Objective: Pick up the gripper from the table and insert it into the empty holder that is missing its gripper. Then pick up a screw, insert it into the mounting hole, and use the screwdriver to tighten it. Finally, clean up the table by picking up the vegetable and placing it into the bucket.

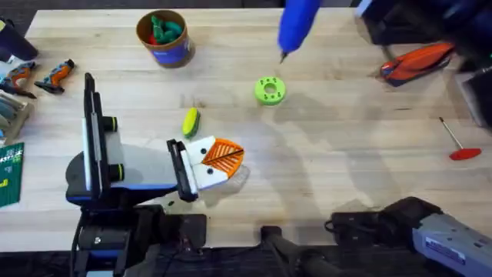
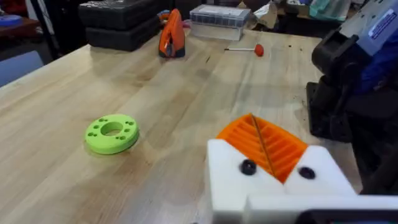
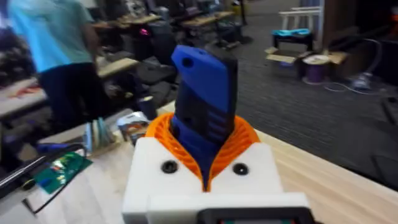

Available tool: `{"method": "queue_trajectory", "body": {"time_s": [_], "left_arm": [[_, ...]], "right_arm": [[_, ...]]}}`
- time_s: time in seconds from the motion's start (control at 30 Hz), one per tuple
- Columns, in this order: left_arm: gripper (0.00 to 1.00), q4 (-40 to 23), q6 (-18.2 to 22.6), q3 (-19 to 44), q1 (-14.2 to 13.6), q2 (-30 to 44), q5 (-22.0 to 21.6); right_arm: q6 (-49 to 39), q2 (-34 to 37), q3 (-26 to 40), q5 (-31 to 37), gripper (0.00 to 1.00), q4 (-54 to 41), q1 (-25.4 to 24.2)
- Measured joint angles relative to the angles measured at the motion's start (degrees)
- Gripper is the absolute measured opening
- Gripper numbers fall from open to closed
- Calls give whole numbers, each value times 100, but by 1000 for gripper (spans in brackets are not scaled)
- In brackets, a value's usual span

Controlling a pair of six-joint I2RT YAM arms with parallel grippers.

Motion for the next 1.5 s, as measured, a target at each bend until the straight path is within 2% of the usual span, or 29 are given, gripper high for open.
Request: {"method": "queue_trajectory", "body": {"time_s": [0.13,0.3,0.53,0.77,1.07,1.27,1.5], "left_arm": [[4,2,-2,0,0,0,0],[4,2,0,0,0,-2,0],[4,2,0,0,0,0,0],[4,2,0,0,0,-2,0],[4,2,0,0,0,-1,0],[4,2,0,0,0,0,0],[4,0,0,0,0,0,0]], "right_arm": [[337,27,-623,-95,28,893,234],[527,85,-1005,-149,28,1419,474],[599,659,-1093,-250,28,2510,943],[687,1377,-1093,-873,28,3828,1330],[739,1975,-1093,-1228,28,4776,1906],[748,2179,-1128,-1505,28,5283,1961],[927,2179,-1534,-1685,28,5986,1963]]}}
